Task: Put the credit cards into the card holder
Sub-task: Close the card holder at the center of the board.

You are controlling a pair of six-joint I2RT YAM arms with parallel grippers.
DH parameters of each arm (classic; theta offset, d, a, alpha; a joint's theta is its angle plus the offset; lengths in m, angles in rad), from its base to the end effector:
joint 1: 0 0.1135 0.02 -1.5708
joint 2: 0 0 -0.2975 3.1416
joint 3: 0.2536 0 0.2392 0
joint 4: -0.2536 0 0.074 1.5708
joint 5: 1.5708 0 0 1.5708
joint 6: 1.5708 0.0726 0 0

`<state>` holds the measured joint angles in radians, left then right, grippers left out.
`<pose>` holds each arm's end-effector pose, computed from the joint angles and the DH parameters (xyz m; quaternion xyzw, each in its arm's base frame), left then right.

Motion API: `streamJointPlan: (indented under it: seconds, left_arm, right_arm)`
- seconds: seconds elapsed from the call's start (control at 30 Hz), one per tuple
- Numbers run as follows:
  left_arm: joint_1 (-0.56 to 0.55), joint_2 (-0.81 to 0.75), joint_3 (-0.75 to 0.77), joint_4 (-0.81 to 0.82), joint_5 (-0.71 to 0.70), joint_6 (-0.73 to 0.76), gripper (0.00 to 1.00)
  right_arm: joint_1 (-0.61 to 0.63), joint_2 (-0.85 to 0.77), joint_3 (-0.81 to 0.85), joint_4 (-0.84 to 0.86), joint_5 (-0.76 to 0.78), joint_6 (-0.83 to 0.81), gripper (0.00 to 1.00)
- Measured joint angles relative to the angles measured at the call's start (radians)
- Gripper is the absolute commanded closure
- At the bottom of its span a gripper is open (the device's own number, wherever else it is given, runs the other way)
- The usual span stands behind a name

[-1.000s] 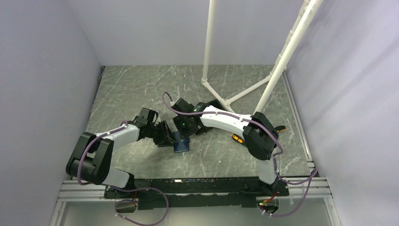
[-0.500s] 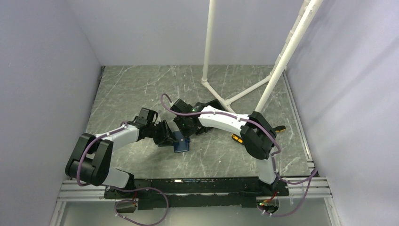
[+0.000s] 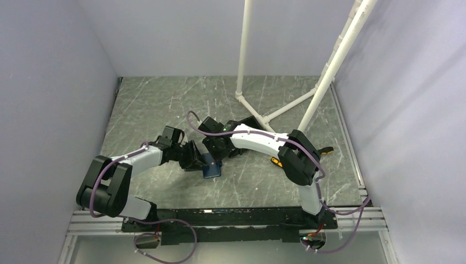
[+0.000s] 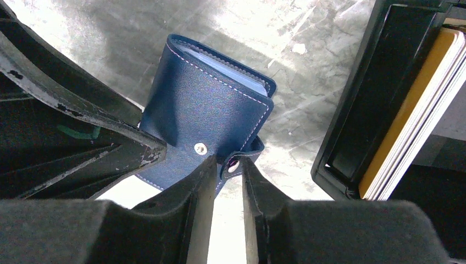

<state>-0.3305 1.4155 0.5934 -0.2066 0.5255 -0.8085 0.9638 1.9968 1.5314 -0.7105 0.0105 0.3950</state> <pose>0.2210 -0.1143 0.1615 -0.1527 0.9204 -0.3502 0.0828 0.2477 0.3554 0.1988 -0.2741 0.9415 0.1192 0.1558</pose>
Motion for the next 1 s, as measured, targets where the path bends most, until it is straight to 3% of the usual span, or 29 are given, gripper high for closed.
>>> streamJointPlan:
  seconds: [0.1, 0.27, 0.47, 0.63, 1.0]
  left_arm:
    - [0.0, 0.0, 0.0, 0.0, 0.0, 0.0, 0.54]
    - [0.0, 0.0, 0.0, 0.0, 0.0, 0.0, 0.54]
    - [0.0, 0.0, 0.0, 0.0, 0.0, 0.002, 0.5]
    - [0.0, 0.003, 0.001, -0.002, 0.0, 0.004, 0.45]
    - [0.0, 0.049, 0.028, -0.013, 0.002, 0.037, 0.52]
  right_arm:
    - [0.001, 0.0, 0.0, 0.0, 0.0, 0.0, 0.78]
    - [0.002, 0.0, 0.0, -0.001, 0.006, -0.003, 1.0]
    - [0.0, -0.008, -0.011, 0.009, 0.006, 0.009, 1.0]
    - [-0.038, -0.096, -0.128, 0.091, -0.089, 0.043, 1.0]
    - [-0.18, -0.217, -0.35, 0.352, -0.38, 0.168, 1.0]
